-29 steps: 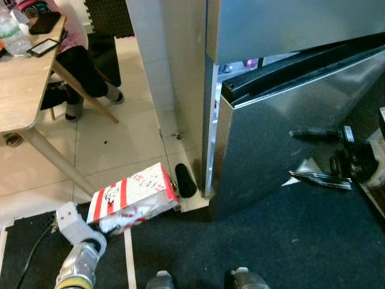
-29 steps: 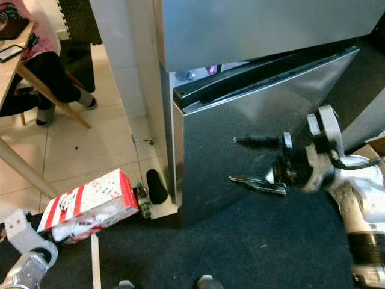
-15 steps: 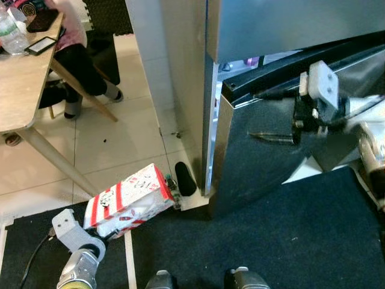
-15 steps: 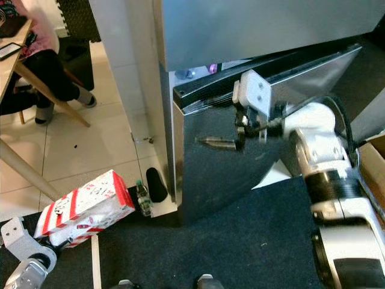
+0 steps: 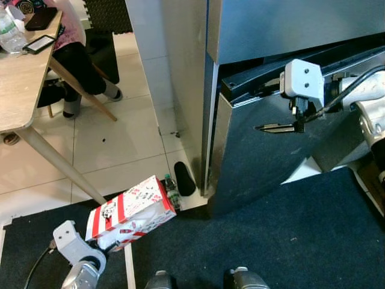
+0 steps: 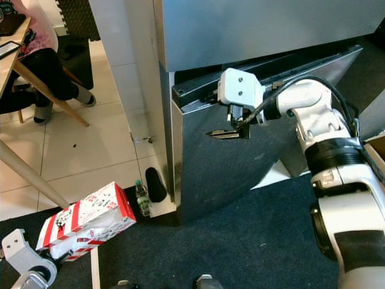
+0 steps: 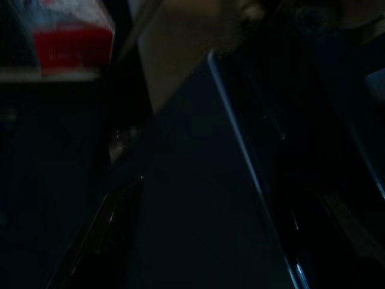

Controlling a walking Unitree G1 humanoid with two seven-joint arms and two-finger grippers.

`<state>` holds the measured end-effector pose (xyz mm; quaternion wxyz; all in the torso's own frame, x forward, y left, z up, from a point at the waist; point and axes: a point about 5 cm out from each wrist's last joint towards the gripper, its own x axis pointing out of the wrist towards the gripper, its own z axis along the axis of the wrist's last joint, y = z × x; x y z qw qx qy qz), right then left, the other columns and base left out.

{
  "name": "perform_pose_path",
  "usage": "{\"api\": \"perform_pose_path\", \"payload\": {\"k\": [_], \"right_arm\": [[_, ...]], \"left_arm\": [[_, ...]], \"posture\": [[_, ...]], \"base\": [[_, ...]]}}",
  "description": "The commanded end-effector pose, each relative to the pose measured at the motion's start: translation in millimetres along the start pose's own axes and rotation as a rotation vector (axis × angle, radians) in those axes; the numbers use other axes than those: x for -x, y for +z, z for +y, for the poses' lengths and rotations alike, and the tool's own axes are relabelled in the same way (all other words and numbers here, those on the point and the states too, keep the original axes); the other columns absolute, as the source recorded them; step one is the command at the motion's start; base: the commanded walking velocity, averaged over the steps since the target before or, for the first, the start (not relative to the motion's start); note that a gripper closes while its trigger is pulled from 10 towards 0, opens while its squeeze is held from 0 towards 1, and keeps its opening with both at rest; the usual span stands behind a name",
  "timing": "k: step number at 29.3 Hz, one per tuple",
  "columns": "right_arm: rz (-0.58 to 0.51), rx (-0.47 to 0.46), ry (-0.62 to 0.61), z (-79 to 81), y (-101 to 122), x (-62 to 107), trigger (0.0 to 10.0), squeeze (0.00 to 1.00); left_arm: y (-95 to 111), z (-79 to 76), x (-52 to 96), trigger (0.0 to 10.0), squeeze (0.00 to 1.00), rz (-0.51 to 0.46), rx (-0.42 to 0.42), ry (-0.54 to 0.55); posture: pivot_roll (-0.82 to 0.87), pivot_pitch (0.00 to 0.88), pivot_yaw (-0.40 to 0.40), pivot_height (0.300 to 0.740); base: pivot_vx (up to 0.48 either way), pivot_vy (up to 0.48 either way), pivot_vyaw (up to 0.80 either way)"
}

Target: Restocking fridge

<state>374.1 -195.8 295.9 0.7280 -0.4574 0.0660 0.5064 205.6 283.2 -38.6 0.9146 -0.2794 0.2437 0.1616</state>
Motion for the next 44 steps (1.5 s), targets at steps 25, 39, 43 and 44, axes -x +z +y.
{"api": "perform_pose_path", "payload": {"k": [25, 39, 43, 44], "right_arm": [[0.325, -0.095, 0.118, 8.2, -32.3, 133.6, 10.0, 0.00], [0.125, 0.055, -0.094, -26.1, 21.0, 157.5, 10.0, 0.00], [0.034, 0.020, -0.015, -21.8, 20.1, 115.3, 10.0, 0.00], [0.034, 0.020, -0.015, -21.8, 20.1, 115.3, 10.0, 0.00]], "left_arm": [[-20.9, -5.1, 2.5, 10.0, 0.00, 0.065, 0.000, -0.013], [-16.4, -10.7, -1.1, 10.0, 0.00, 0.061, -0.004, -0.041], [-19.9, -13.2, -1.2, 10.0, 0.00, 0.069, 0.000, -0.047], [-19.9, -13.2, -1.2, 10.0, 0.00, 0.069, 0.000, -0.047]], "posture": [[-0.11, 0.165, -0.026, 0.740], [-0.10, 0.162, -0.015, 0.740], [-0.10, 0.162, -0.015, 0.740], [-0.10, 0.162, -0.015, 0.740]], "base": [[0.000, 0.000, 0.00], [0.000, 0.000, 0.00], [0.000, 0.000, 0.00], [0.000, 0.000, 0.00]]}}
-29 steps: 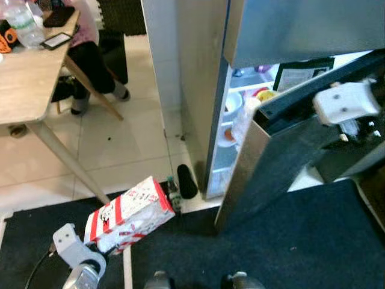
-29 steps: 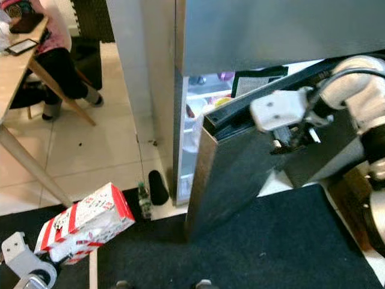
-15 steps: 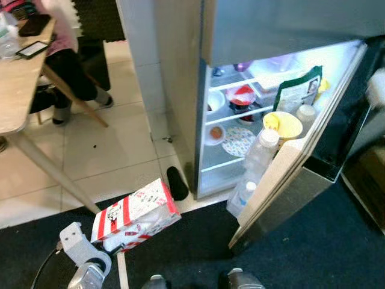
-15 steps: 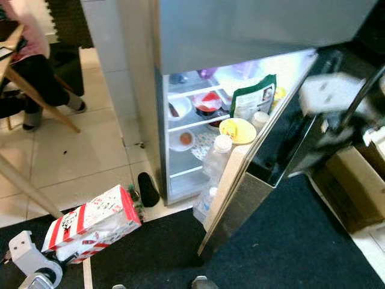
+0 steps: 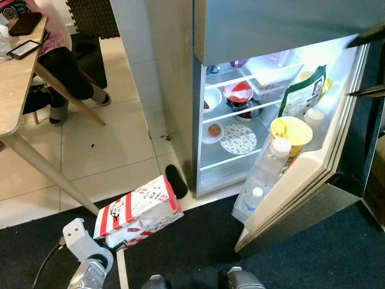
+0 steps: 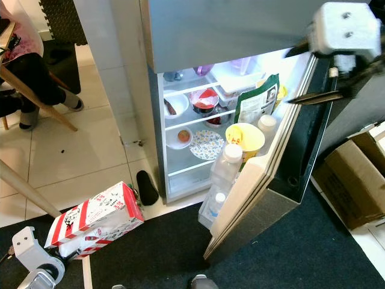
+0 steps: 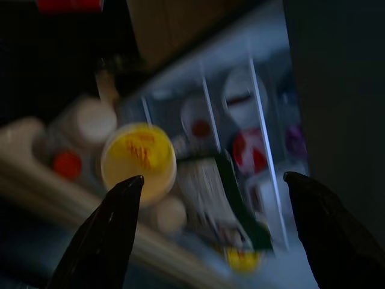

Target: Restocking fridge

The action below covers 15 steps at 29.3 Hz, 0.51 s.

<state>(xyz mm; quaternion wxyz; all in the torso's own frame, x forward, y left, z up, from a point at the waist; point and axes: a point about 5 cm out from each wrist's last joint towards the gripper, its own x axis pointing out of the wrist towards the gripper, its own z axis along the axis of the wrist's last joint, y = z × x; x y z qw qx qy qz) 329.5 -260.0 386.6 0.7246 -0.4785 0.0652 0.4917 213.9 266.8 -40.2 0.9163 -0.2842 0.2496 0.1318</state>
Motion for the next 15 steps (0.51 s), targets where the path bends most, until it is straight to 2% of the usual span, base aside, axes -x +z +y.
{"api": "perform_pose_path", "payload": {"k": [1, 3, 9, 12, 13, 15], "right_arm": [[0.016, -0.060, 0.078, 9.3, -10.3, -22.5, 10.0, 0.00], [0.046, -0.078, 0.107, 12.8, -16.6, -29.5, 10.0, 0.00], [0.102, -0.096, 0.173, 22.1, -27.0, -36.2, 10.0, 0.00], [0.298, -0.084, 0.218, 38.0, -51.1, -35.3, 10.0, 0.00], [0.405, -0.096, 0.208, 41.0, -63.5, -26.1, 10.0, 0.00], [0.432, -0.102, 0.205, 41.5, -66.5, -23.2, 10.0, 0.00]], "left_arm": [[-13.7, 1.2, 3.6, 10.0, 0.00, 0.044, 0.010, 0.002], [-14.2, 1.2, 3.7, 10.0, 0.00, 0.051, -0.004, 0.000], [-14.2, 1.6, 3.9, 10.0, 0.00, 0.051, -0.001, 0.001], [-15.0, 1.4, 4.0, 10.0, 0.00, 0.052, 0.000, 0.002], [-16.6, -0.2, 3.7, 10.0, 0.00, 0.056, 0.001, -0.002], [-17.2, -0.8, 3.5, 10.0, 0.00, 0.057, 0.001, -0.003]], "posture": [[-0.09, 0.160, -0.011, 0.740], [-0.09, 0.160, -0.010, 0.740], [-0.09, 0.160, -0.010, 0.740], [-0.10, 0.160, -0.016, 0.740], [-0.10, 0.158, -0.019, 0.740], [-0.10, 0.158, -0.019, 0.740]], "base": [[0.000, 0.000, 0.00], [0.000, 0.000, 0.00], [0.000, 0.000, 0.00], [0.000, 0.000, 0.00], [0.000, 0.000, 0.00], [0.000, 0.000, 0.00]]}}
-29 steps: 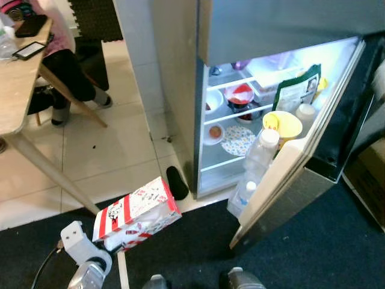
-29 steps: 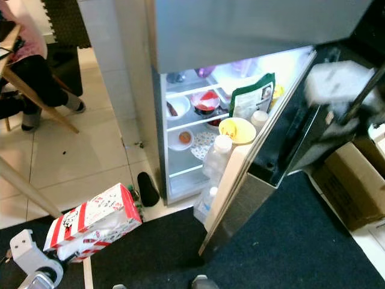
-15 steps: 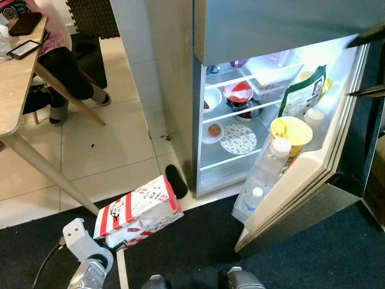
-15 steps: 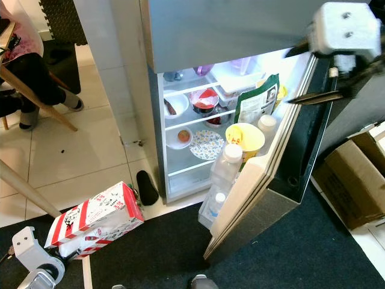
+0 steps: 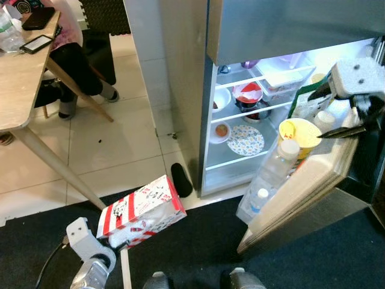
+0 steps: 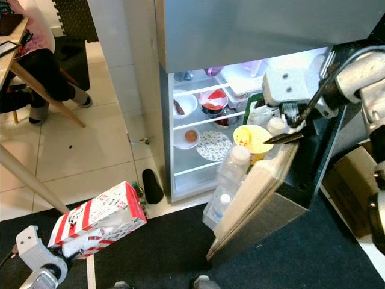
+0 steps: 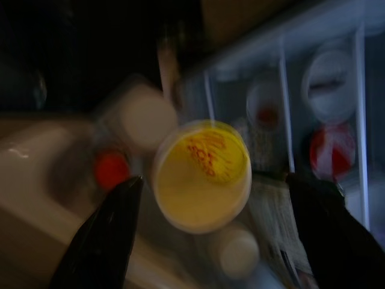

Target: Restocking fridge

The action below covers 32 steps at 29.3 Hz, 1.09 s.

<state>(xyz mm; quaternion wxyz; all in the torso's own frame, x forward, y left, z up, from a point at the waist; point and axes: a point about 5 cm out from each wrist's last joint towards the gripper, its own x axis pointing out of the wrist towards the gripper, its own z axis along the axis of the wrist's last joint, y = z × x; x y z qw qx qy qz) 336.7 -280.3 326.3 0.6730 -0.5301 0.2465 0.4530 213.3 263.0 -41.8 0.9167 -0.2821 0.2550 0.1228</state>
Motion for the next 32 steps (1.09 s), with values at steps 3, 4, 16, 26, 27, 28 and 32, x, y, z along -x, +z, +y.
{"api": "perform_pose_path", "payload": {"k": [3, 4, 16, 26, 27, 28, 32], "right_arm": [[0.252, -0.104, 0.034, 17.7, -46.4, 6.5, 10.0, 0.00], [0.252, -0.104, 0.034, 17.7, -46.4, 6.5, 10.0, 0.00], [0.499, -0.278, -0.071, 38.8, -96.9, 37.6, 10.0, 0.00], [0.514, -0.228, -0.299, 25.4, -95.7, 53.5, 10.0, 0.00], [0.514, -0.228, -0.299, 25.4, -95.7, 53.5, 10.0, 0.00], [0.498, -0.195, -0.427, 14.4, -89.7, 60.0, 10.0, 0.00], [0.361, -0.140, -0.717, -13.0, -66.7, 66.9, 10.0, 0.00]], "left_arm": [[-16.1, -0.9, 3.1, 10.0, 0.00, 0.046, 0.014, 0.004], [-16.1, -0.9, 3.1, 10.0, 0.00, 0.046, 0.014, 0.004], [-15.9, -1.6, 2.9, 10.0, 0.00, 0.047, 0.011, -0.004], [-15.3, -5.3, 1.2, 10.0, 0.00, 0.050, 0.002, -0.021], [-15.3, -5.3, 1.2, 10.0, 0.00, 0.050, 0.002, -0.021], [-14.9, -6.9, 0.5, 10.0, 0.00, 0.049, 0.001, -0.028], [-13.6, -10.3, -1.3, 10.0, 0.00, 0.047, -0.003, -0.043]], "posture": [[-0.10, 0.157, -0.026, 0.740], [-0.10, 0.157, -0.026, 0.740], [-0.10, 0.158, -0.021, 0.740], [-0.09, 0.158, -0.009, 0.740], [-0.09, 0.158, -0.009, 0.740], [-0.09, 0.160, -0.009, 0.740], [-0.09, 0.159, -0.008, 0.740]], "base": [[0.000, 0.000, 0.00], [0.000, 0.000, 0.00], [0.000, 0.000, 0.00], [0.000, 0.000, 0.00], [0.000, 0.000, 0.00], [0.000, 0.000, 0.00], [0.000, 0.000, 0.00]]}}
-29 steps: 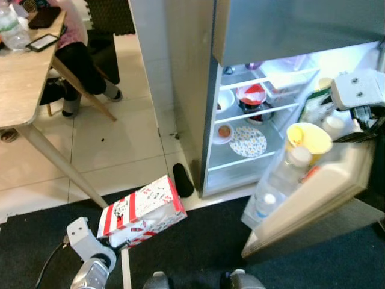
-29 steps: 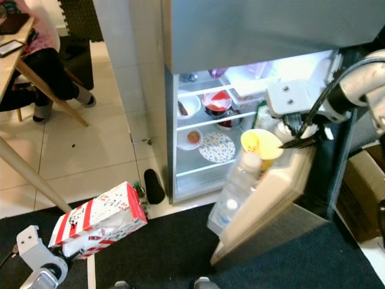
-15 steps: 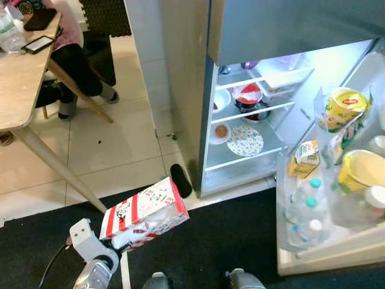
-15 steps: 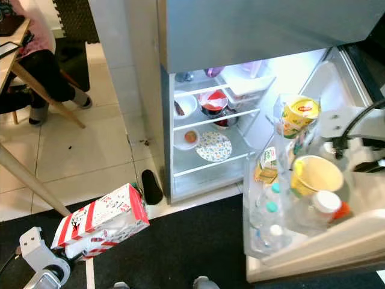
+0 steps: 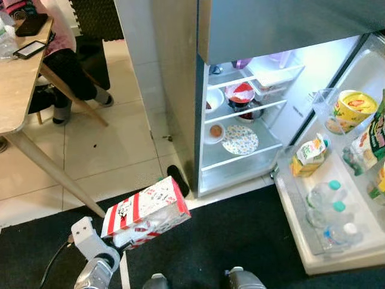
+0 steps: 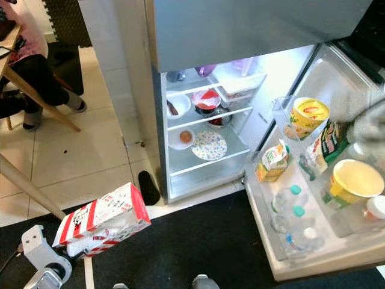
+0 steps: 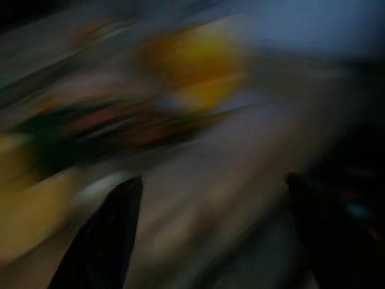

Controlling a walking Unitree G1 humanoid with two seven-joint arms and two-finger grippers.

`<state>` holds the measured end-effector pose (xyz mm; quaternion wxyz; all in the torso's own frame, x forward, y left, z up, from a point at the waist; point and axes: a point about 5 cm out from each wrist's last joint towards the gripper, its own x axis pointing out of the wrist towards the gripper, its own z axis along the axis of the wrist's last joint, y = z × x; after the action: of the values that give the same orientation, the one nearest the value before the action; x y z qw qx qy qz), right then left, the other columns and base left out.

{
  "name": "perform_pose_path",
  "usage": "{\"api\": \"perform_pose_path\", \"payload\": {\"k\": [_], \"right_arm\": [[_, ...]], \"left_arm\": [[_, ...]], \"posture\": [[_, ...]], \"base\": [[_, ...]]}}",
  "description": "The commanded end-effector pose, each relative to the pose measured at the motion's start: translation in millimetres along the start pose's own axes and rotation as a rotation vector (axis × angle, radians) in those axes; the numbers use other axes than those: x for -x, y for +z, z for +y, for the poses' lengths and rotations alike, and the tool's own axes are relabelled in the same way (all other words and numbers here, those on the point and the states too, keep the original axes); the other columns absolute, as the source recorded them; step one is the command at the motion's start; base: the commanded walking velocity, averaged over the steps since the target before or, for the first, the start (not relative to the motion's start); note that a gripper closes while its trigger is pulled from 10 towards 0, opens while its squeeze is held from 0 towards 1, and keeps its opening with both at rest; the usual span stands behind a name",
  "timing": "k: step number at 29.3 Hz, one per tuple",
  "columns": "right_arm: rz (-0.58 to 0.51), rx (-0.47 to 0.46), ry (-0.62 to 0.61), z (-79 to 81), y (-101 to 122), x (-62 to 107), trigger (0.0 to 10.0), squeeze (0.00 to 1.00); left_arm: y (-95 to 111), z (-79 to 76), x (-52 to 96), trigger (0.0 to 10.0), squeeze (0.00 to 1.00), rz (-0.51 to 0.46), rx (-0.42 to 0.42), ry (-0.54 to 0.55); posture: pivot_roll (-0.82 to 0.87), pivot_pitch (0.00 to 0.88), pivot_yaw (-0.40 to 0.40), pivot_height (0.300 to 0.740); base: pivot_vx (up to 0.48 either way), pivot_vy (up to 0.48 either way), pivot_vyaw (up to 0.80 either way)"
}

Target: Restocking fridge

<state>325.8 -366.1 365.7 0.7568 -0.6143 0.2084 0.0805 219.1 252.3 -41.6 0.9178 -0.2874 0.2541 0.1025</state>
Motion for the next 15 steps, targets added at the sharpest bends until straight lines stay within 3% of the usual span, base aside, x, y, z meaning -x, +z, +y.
{"api": "perform_pose_path", "payload": {"k": [1, 2, 4, 8, 13, 15], "right_arm": [[-0.022, -0.027, -0.034, -0.6, -0.2, -0.7, 10.0, 0.00], [-0.121, -0.054, -0.080, -4.0, 13.4, -3.4, 10.0, 0.00], [-0.178, -0.070, -0.083, -3.7, 20.9, -5.0, 10.0, 0.00], [-0.427, -0.165, 0.079, 15.5, 48.8, -15.2, 10.0, 0.00], [-0.496, -0.179, 0.190, 37.4, 57.7, -24.2, 10.0, 0.00], [-0.490, -0.165, 0.319, 83.0, 59.1, -44.3, 10.0, 0.00]], "left_arm": [[-9.9, 0.5, 2.5, 10.0, 0.00, 0.037, -0.001, -0.002], [-8.8, -1.2, 1.3, 10.0, 0.00, 0.035, -0.003, -0.008], [-8.4, -1.8, 1.0, 10.0, 0.00, 0.035, -0.004, -0.010], [-7.2, -3.5, -0.2, 10.0, 0.00, 0.034, -0.008, -0.016], [-6.5, -4.1, -0.7, 10.0, 0.00, 0.033, -0.008, -0.017], [-6.3, -5.3, -1.2, 10.0, 0.00, 0.029, -0.009, -0.022]], "posture": [[-0.09, 0.159, -0.008, 0.740], [-0.08, 0.149, -0.006, 0.740], [-0.08, 0.149, -0.006, 0.740], [-0.08, 0.142, -0.005, 0.740], [-0.07, 0.139, -0.007, 0.740], [-0.07, 0.137, -0.007, 0.740]], "base": [[0.000, 0.000, 0.00], [0.000, 0.000, 0.00], [0.000, 0.000, 0.00], [0.000, 0.000, 0.00], [0.000, 0.000, 0.00], [0.000, 0.000, 0.00]]}}
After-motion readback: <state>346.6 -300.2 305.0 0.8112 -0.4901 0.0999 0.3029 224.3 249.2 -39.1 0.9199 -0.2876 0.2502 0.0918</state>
